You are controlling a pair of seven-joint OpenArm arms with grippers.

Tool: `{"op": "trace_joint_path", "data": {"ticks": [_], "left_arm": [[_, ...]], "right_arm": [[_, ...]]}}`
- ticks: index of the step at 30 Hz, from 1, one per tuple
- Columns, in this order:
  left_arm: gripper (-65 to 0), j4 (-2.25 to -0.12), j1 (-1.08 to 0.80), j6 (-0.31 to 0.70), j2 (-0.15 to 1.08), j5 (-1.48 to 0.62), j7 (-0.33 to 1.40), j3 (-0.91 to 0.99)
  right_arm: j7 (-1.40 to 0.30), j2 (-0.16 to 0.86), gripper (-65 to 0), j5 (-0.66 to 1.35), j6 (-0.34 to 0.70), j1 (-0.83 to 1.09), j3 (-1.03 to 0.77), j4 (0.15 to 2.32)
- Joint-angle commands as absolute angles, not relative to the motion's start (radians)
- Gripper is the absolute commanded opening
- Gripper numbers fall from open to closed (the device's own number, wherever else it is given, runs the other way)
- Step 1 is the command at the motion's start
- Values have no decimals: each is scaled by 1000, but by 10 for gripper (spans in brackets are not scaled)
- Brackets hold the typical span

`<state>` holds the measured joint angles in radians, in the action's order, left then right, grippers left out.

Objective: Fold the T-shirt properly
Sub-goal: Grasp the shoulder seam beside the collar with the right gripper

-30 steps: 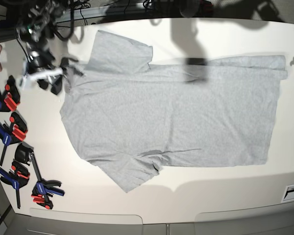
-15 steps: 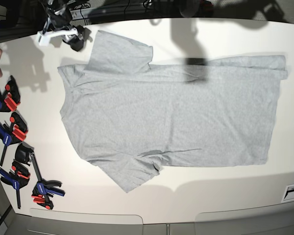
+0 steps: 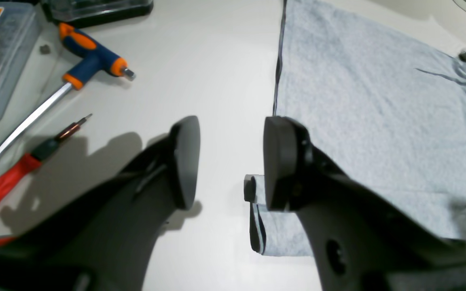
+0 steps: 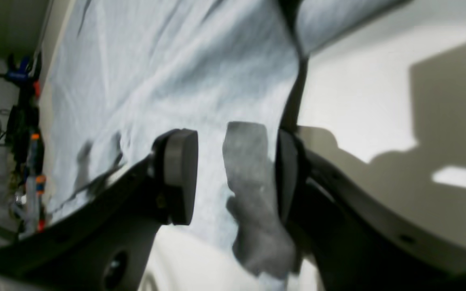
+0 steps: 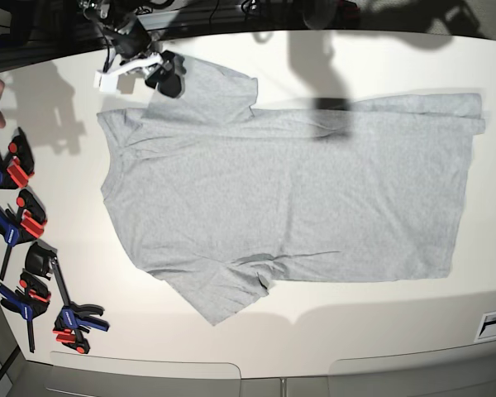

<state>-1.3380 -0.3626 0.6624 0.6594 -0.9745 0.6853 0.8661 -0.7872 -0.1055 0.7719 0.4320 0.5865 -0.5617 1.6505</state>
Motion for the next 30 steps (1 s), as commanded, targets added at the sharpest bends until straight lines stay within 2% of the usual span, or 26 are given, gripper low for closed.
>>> {"op": "trace_joint_path", "data": {"ticks": [1, 5, 7, 9, 11, 14, 17, 20, 30], "left_arm": [[-409, -1356, -363, 669, 688, -996, 665, 877], [-409, -1356, -363, 669, 688, -997, 665, 877], [-409, -1356, -363, 669, 688, -997, 665, 877], [-409, -1356, -363, 669, 688, -996, 665, 877], [-409, -1356, -363, 669, 688, -997, 665, 877], [-409, -1356, -363, 669, 688, -997, 664, 877], [-409, -1356, -363, 669, 688, -997, 665, 877], [-409, -1356, -363, 669, 688, -997, 665, 877], [-409, -1356, -363, 669, 688, -996, 665, 877]], "right_arm": [[-876, -108, -362, 694, 390, 619, -562, 1649], [-900, -108, -362, 762, 443, 644, -561, 1650], [-906, -107, -382, 793, 463, 643, -561, 1650], [-902, -105, -466, 813, 475, 639, -561, 1650], [-902, -105, -641, 819, 492, 630, -561, 1650], [-899, -105, -650, 878, 522, 611, -562, 1650], [-903, -105, -650, 976, 609, 566, -561, 1650], [-902, -105, -650, 988, 636, 495, -543, 1650], [-744, -105, -650, 691, 632, 252, -311, 1649]]}}
